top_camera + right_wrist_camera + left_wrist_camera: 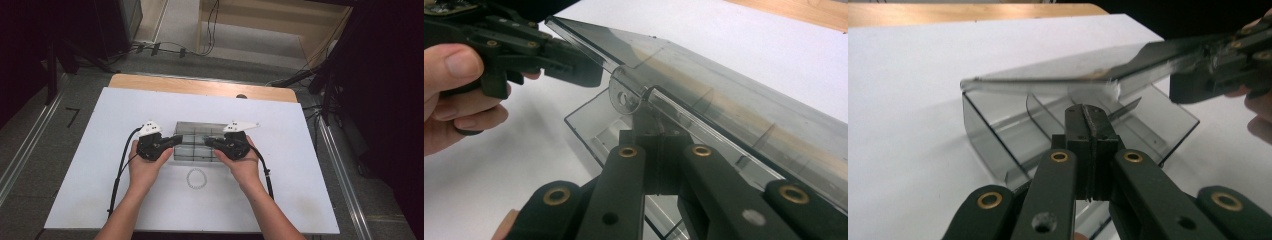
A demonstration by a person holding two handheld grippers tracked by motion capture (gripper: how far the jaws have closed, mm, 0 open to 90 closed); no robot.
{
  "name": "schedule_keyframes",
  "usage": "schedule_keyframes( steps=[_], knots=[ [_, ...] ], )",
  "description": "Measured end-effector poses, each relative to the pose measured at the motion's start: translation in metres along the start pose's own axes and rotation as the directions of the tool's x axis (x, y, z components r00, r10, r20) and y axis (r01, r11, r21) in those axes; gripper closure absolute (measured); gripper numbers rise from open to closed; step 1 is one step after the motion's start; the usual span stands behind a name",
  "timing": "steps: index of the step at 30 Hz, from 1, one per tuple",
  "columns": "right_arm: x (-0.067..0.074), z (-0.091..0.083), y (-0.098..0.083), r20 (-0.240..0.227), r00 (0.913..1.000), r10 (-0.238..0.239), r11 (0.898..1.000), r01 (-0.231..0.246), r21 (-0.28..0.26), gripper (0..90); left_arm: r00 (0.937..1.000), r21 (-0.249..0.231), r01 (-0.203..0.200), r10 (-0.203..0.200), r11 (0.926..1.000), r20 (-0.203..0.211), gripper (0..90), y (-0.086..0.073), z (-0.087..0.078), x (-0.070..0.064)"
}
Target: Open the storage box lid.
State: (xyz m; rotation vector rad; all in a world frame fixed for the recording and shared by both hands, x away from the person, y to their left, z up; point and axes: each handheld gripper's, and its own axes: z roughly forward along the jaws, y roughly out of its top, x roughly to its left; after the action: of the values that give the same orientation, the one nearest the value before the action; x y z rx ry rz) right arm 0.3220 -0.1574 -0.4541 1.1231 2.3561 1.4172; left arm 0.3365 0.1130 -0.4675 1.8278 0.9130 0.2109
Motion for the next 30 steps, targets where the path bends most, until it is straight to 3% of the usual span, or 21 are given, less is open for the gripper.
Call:
schedule_keyframes(
  steps=[11,14,18,23,26,28,30],
  knots=[
    [-0.003,-0.012,-0.004,-0.038,0.9991,-0.021,1.0,0.02,-0.023,87.6,0.9999,-0.028,0.012,-0.013,0.9995,-0.004,89.5,0.01,0.0,0.007],
    [-0.005,-0.021,-0.007,-0.042,0.9983,-0.041,0.999,0.039,-0.033,82.6,1.0,-0.041,0.006,-0.007,0.9991,-0.007,89.5,0.011,0.0,0.009],
    [-0.011,-0.035,-0.014,-0.01,0.9987,-0.049,0.998,0.049,-0.043,67.5,0.9999,-0.04,-0.012,0.012,0.9991,-0.005,89.4,0.013,0.0,0.011],
    [-0.028,-0.053,-0.023,0.026,0.9996,-0.012,0.997,0.014,-0.08,46.8,0.9999,-0.048,-0.013,0.013,0.9988,-0.004,89.4,0.017,0.001,0.012],
    [-0.037,-0.06,-0.025,0.07,0.9972,0.024,0.994,-0.017,-0.105,28.1,0.9998,-0.058,-0.019,0.019,0.9981,0.001,89.4,0.018,0.002,0.013],
    [-0.042,-0.062,-0.024,0.108,0.9934,0.041,0.993,-0.028,-0.114,9.7,0.9996,-0.061,-0.029,0.029,0.9977,0.001,89.4,0.018,0.003,0.013],
    [-0.046,-0.063,-0.023,0.098,0.9933,0.061,0.991,-0.048,-0.123,1.6,0.9994,-0.059,-0.035,0.035,0.9976,-0.003,89.5,0.017,0.005,0.013]
  ],
)
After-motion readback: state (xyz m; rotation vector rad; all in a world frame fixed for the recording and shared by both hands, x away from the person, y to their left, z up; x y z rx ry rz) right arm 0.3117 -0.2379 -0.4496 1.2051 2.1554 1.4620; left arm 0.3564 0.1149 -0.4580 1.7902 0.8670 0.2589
